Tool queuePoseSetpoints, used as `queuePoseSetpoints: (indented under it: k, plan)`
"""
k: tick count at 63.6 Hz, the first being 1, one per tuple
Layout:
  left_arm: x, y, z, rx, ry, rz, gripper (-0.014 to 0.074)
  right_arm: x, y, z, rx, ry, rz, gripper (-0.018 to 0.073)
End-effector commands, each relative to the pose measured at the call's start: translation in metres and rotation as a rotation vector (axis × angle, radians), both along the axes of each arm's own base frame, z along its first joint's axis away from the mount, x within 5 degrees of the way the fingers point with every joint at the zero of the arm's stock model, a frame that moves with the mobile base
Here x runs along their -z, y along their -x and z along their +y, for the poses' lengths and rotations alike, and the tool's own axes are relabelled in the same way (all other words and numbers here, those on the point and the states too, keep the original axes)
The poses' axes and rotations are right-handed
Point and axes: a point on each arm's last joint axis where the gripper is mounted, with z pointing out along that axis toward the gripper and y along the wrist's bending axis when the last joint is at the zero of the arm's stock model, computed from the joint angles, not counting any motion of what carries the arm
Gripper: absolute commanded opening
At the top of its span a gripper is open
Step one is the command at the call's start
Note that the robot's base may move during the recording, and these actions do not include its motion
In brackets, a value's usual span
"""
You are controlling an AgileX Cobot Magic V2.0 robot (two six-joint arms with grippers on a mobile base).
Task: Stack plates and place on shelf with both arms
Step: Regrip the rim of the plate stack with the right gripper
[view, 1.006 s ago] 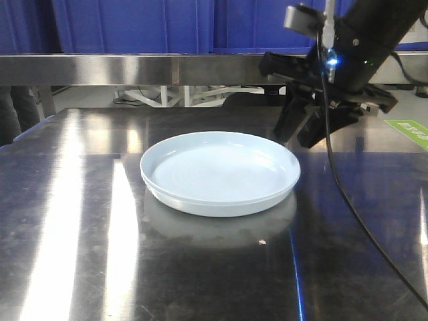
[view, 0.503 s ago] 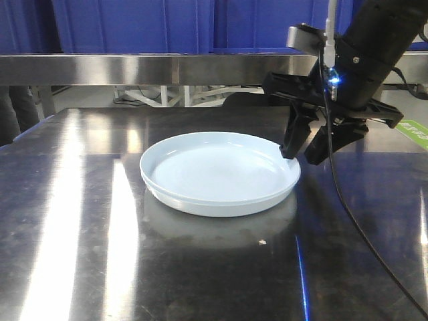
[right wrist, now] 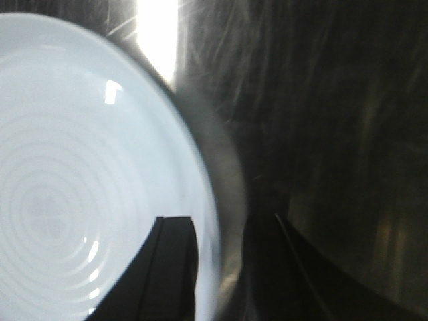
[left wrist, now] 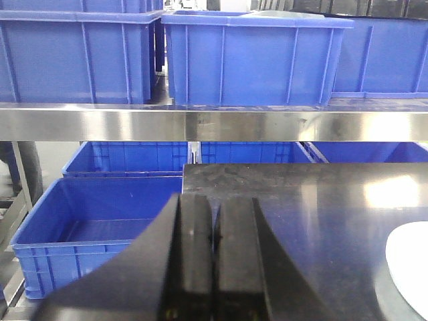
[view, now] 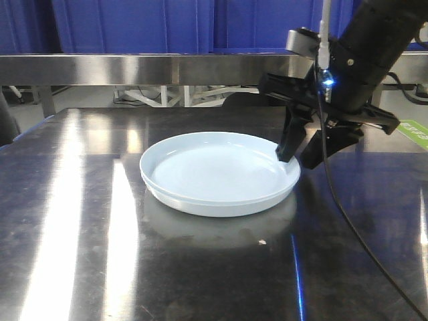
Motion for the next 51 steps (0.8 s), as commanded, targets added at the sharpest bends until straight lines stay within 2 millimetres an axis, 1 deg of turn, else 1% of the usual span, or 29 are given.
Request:
queuePoseSetpoints:
  k: [1, 9, 25, 29, 34, 45, 51]
  plan:
    - [-0.017, 0.000, 0.001, -0.013, 0.023, -0.102, 0.0080, -0.020, 0.000, 0.005, 0.008, -0.041, -0.059, 0.0323]
    - [-0.017, 0.000, 0.001, -0.013, 0.023, -0.102, 0.0080, -0.015, 0.000, 0.006, 0.002, -0.037, -0.034, 0.0323]
    - [-0.017, 0.000, 0.001, -0.013, 0.023, -0.102, 0.0080, -0.015, 0.000, 0.006, 0.002, -0.041, -0.029, 0.0312]
    - [-0.017, 0.000, 0.001, -0.013, 0.023, -0.102, 0.0080, -0.015, 0.000, 0.006, 0.004, -0.041, -0.032, 0.0277]
    - [-0.017, 0.000, 0.001, -0.013, 0.023, -0.102, 0.0080, -0.016, 0.000, 0.006, 0.006, -0.042, -0.039, 0.0194]
    - [-0.017, 0.000, 0.001, -0.013, 0.023, -0.102, 0.0080, -0.022, -0.001, 0.006, 0.013, -0.047, -0.074, 0.0046]
    - [-0.017, 0.000, 0.001, -0.013, 0.023, -0.102, 0.0080, -0.029, -0.001, 0.005, 0.018, -0.049, -0.107, 0.0049]
